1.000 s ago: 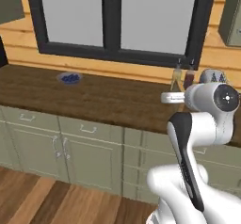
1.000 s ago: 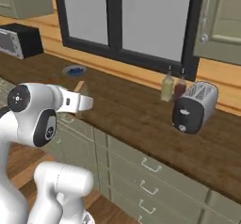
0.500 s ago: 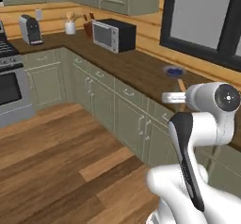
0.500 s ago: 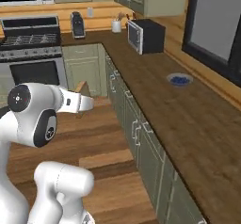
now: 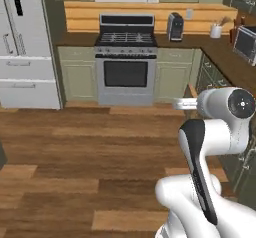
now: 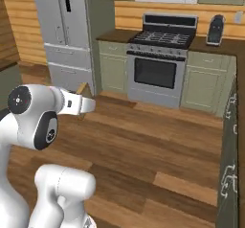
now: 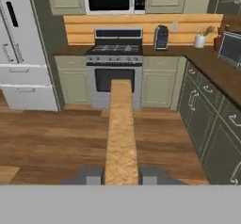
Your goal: Start the toaster. Once the lever pops up, take the bread to the plate on the dining counter.
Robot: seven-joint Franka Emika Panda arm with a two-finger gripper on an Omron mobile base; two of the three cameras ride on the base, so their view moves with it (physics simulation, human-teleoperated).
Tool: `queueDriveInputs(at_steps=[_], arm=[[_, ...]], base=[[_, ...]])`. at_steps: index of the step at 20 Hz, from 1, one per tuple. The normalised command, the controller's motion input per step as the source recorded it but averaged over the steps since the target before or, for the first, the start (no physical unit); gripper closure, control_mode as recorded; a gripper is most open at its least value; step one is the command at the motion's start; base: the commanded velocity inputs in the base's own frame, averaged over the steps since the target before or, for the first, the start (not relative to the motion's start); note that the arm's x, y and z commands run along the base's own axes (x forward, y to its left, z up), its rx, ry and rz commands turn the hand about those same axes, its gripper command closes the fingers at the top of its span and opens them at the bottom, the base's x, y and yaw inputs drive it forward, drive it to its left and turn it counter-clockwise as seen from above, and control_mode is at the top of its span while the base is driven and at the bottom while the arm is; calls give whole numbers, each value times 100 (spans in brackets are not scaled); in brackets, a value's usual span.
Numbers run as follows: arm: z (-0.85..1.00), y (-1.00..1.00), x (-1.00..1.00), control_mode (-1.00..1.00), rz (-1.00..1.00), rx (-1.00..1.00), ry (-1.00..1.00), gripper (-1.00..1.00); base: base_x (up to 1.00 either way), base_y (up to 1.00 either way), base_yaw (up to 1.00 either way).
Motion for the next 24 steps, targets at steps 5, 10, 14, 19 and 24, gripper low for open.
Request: queueDriveInputs(at_steps=[5,10,14,19,24], arm=[[0,0,0,100,0,0,0,100],[0,0,0,100,0,0,0,100],[0,0,0,100,0,0,0,100],[0,0,0,100,0,0,0,100],[0,0,0,100,0,0,0,100]], base=[[0,7,100],[24,13,94],[81,18,75],[100,4,45],[100,-4,36]])
